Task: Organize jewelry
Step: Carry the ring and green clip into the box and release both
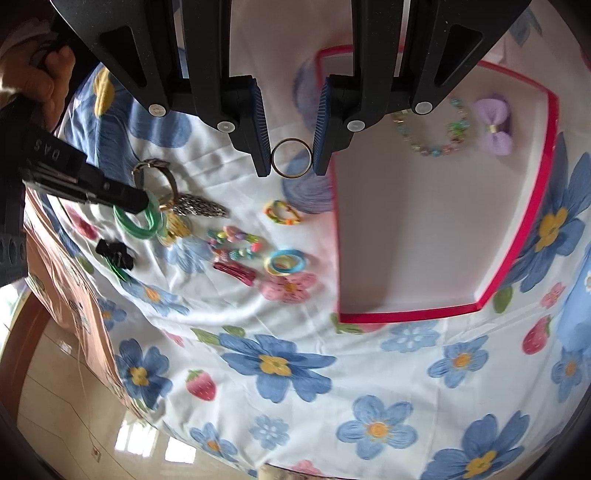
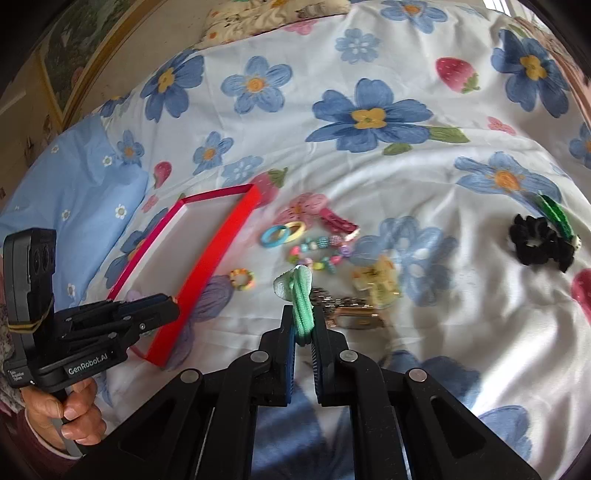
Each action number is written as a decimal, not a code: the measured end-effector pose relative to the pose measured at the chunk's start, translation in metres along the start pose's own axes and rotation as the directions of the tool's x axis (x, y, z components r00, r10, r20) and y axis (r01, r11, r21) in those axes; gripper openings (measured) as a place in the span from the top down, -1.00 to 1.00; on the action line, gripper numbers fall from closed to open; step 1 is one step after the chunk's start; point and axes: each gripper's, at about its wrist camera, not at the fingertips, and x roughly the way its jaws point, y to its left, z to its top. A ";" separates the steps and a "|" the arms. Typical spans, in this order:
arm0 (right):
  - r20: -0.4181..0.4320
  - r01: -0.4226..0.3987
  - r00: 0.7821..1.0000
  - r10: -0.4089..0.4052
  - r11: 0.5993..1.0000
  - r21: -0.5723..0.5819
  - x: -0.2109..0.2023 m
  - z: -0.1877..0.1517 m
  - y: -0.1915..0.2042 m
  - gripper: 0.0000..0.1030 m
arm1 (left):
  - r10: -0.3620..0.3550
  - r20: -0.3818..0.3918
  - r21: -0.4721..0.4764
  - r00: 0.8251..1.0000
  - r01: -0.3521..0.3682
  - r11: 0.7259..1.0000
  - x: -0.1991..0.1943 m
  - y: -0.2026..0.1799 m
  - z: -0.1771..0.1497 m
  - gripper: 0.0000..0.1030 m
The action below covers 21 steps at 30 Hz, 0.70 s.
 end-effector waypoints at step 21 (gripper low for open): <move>-0.058 -0.124 0.991 0.119 0.988 -0.094 0.033 0.006 0.077 0.86 | 0.093 0.029 -0.109 0.995 -0.089 0.990 -0.024 0.063 -0.005 0.56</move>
